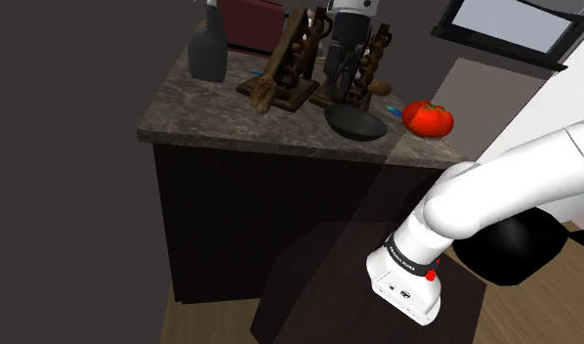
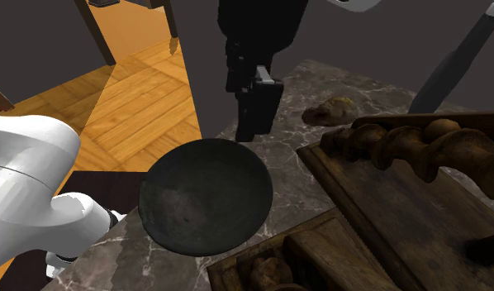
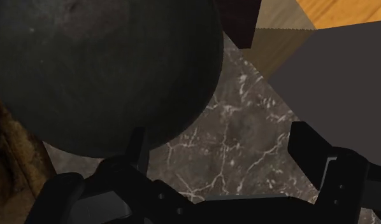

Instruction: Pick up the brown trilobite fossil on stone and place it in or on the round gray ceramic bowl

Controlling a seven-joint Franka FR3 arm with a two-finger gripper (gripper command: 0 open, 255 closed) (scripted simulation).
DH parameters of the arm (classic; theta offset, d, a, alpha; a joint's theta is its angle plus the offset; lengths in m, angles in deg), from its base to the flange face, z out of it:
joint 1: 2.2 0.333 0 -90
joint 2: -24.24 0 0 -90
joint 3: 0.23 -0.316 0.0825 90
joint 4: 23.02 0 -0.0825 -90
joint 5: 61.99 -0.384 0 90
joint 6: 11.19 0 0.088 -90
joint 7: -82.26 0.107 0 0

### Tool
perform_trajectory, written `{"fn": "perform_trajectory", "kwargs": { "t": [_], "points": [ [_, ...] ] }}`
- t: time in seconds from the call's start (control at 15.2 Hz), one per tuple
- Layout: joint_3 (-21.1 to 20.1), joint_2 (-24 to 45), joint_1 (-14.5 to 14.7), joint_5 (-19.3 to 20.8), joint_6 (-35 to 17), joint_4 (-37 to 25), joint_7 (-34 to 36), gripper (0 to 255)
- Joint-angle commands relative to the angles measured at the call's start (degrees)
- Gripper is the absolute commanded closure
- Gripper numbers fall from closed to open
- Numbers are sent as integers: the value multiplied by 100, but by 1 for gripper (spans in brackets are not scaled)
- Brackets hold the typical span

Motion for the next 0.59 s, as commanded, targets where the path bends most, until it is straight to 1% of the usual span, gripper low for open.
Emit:
{"fn": "perform_trajectory", "kwargs": {
  "t": [0.0, 0.26, 0.53],
  "points": [
    [-62, 481, 35, -31, -45, -396, 26, 0],
    [-173, 1458, 98, -53, 10, -1354, 92, 0],
    [-280, 2460, 173, -39, 191, -2467, 181, 0]
  ]
}}
